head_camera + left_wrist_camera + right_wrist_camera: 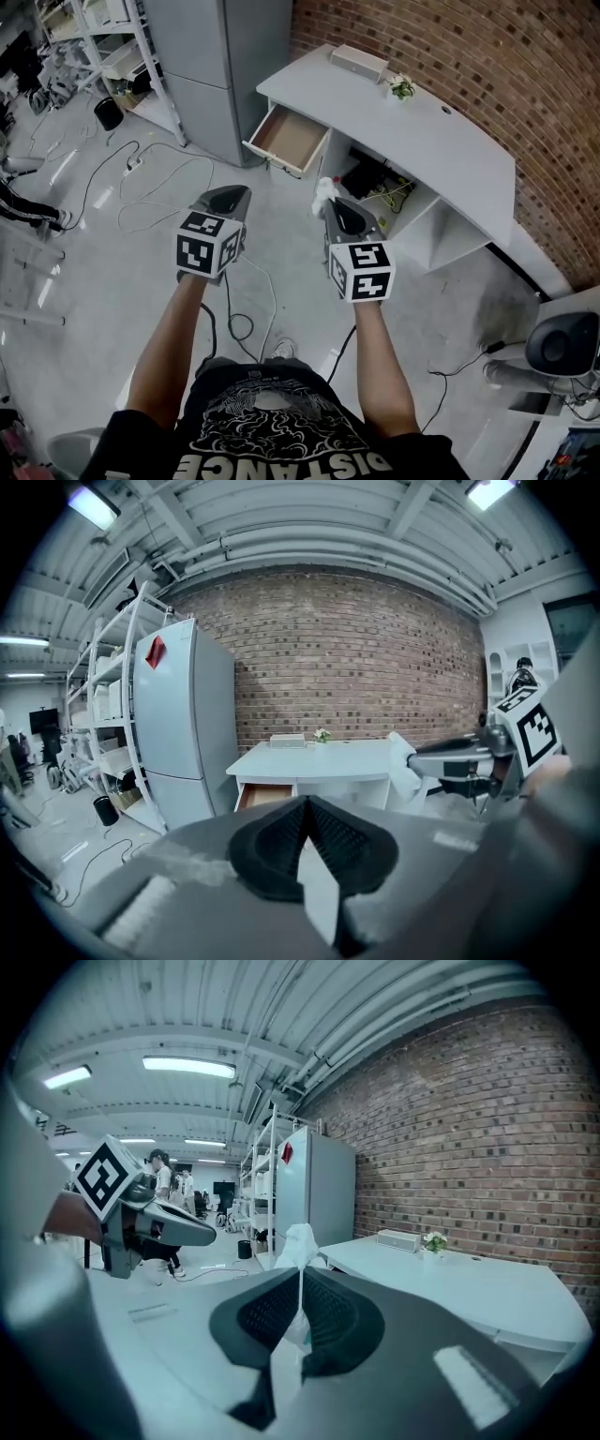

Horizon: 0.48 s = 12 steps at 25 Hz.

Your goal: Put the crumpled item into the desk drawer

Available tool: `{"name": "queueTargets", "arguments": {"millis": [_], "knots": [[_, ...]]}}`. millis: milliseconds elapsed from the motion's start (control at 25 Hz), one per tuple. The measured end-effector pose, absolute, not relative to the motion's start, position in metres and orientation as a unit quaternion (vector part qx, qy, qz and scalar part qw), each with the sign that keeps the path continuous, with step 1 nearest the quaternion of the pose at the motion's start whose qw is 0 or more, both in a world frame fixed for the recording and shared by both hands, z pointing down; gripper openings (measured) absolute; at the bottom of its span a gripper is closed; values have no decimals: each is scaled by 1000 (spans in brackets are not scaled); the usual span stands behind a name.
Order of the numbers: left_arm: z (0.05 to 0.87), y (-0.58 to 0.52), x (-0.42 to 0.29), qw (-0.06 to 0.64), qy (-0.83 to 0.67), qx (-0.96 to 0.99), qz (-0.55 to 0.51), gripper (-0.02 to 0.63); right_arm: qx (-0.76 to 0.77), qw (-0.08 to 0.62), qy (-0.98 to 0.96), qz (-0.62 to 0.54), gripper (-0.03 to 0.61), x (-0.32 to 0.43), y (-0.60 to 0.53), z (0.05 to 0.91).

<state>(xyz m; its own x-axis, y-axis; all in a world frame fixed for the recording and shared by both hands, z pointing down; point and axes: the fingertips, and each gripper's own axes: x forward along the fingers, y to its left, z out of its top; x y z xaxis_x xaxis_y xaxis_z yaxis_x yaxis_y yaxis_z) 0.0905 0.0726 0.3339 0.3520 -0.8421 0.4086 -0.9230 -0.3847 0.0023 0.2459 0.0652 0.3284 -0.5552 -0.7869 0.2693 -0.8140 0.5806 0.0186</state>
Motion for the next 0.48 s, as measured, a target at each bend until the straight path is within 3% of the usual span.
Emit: {"name": "queueTargets", "arguments": {"millis": [480], "knots": [[336, 63, 82, 117, -570, 792, 183, 0, 425, 125, -895, 57, 8, 236, 46, 336]]}}
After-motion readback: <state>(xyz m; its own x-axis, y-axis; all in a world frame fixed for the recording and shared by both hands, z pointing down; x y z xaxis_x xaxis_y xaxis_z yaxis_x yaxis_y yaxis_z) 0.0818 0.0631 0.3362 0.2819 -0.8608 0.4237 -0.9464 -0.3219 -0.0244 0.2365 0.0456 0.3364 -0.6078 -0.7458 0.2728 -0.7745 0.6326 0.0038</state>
